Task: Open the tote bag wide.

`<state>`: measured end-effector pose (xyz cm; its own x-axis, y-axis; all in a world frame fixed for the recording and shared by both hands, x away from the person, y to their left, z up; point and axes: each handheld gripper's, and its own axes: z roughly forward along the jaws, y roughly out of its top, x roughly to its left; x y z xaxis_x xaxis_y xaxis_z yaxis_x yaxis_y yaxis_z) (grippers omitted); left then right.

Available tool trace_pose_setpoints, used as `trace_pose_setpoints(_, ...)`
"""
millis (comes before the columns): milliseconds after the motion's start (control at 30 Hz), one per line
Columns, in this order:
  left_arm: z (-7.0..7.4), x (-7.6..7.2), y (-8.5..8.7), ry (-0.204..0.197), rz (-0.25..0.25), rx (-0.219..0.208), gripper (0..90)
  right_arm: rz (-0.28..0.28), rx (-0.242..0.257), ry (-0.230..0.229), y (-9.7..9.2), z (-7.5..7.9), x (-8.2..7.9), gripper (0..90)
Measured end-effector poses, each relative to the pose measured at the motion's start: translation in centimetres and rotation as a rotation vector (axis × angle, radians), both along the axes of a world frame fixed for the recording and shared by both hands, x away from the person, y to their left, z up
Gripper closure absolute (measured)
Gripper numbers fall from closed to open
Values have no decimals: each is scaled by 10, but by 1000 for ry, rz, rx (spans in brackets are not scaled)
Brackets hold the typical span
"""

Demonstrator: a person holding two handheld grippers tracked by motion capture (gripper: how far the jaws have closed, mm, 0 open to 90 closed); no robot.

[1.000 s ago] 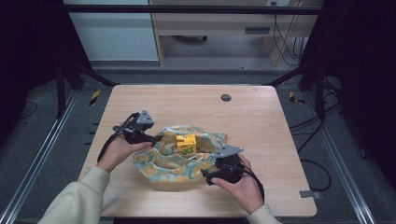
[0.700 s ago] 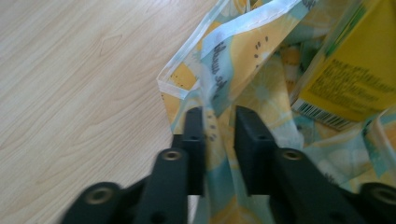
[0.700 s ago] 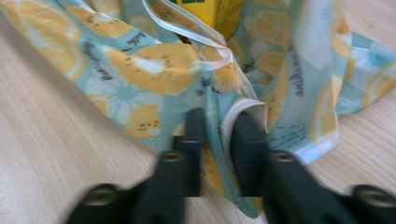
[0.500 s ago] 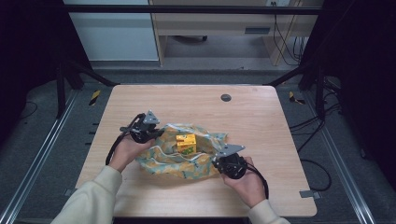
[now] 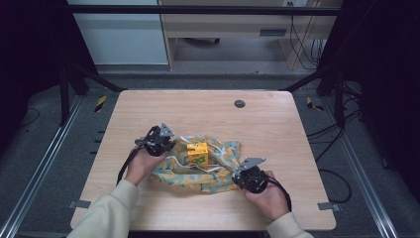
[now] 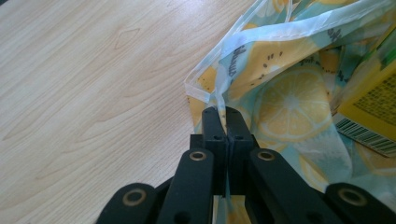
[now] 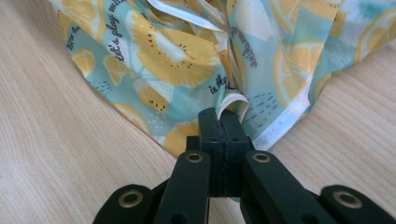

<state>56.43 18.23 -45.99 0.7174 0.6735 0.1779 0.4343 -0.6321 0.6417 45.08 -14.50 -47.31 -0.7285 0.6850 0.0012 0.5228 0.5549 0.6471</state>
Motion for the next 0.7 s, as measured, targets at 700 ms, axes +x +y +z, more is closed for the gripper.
trace_pose_setpoints(700, -16, -2, 0, -22, 3, 36, 899, -5, -7, 32, -6, -8, -1, 900)
